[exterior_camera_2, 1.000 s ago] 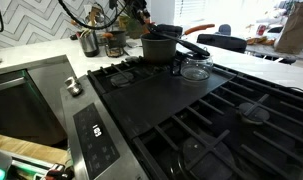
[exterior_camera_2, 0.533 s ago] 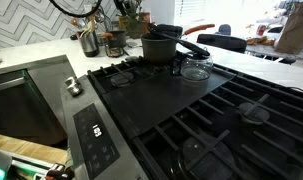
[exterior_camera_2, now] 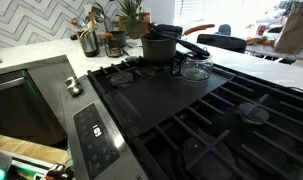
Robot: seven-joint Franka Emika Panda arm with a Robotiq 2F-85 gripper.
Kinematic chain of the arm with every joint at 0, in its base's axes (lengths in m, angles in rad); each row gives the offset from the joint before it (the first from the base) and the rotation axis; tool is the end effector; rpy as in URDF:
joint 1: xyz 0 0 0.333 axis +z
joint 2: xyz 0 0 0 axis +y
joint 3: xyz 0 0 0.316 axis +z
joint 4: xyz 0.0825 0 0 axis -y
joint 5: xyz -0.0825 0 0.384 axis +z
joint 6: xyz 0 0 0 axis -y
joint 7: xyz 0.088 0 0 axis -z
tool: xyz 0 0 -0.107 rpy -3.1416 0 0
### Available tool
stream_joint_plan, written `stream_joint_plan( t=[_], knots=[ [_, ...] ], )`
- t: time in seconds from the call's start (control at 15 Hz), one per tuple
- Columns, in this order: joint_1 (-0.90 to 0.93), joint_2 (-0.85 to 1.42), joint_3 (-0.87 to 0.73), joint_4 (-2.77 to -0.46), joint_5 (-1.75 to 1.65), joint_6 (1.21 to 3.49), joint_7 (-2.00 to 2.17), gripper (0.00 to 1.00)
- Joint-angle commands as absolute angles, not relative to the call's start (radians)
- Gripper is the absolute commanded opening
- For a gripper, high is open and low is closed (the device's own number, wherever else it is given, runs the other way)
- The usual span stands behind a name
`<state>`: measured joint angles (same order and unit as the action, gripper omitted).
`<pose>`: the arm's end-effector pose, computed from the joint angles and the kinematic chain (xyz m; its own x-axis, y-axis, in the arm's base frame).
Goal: Remove the black slotted ladle from the holder and put it on top of the black pot
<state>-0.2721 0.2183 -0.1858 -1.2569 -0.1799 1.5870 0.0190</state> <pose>0.5559 -0.2779 0.6504 0.8876 -0.4450 0.1188 -0.4605 -0.8612 0.2151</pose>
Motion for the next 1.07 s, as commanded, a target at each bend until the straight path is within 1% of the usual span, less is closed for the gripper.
stream_joint_plan(
  t=[0.0, 0.13, 0.33, 0.4, 0.53, 0.67, 0.73, 1.0],
  knots=[
    [-0.339, 0.109, -0.197, -1.406, -0.073, 1.587, -0.204, 1.00],
    [-0.375, 0.086, -0.216, -1.432, -0.018, 1.561, -0.330, 1.00],
    [-0.408, 0.087, -0.267, -1.413, 0.040, 1.505, -0.502, 1.00],
    [-0.432, 0.083, -0.262, -1.420, 0.043, 1.525, -0.542, 1.00],
    [-0.434, 0.093, -0.301, -1.394, 0.051, 1.526, -0.611, 1.00],
    [-0.448, 0.092, -0.307, -1.407, 0.021, 1.611, -0.600, 1.00],
    [-0.426, 0.103, -0.311, -1.382, 0.024, 1.563, -0.578, 1.00],
    [-0.444, 0.099, -0.305, -1.390, 0.021, 1.591, -0.580, 1.00]
  ],
)
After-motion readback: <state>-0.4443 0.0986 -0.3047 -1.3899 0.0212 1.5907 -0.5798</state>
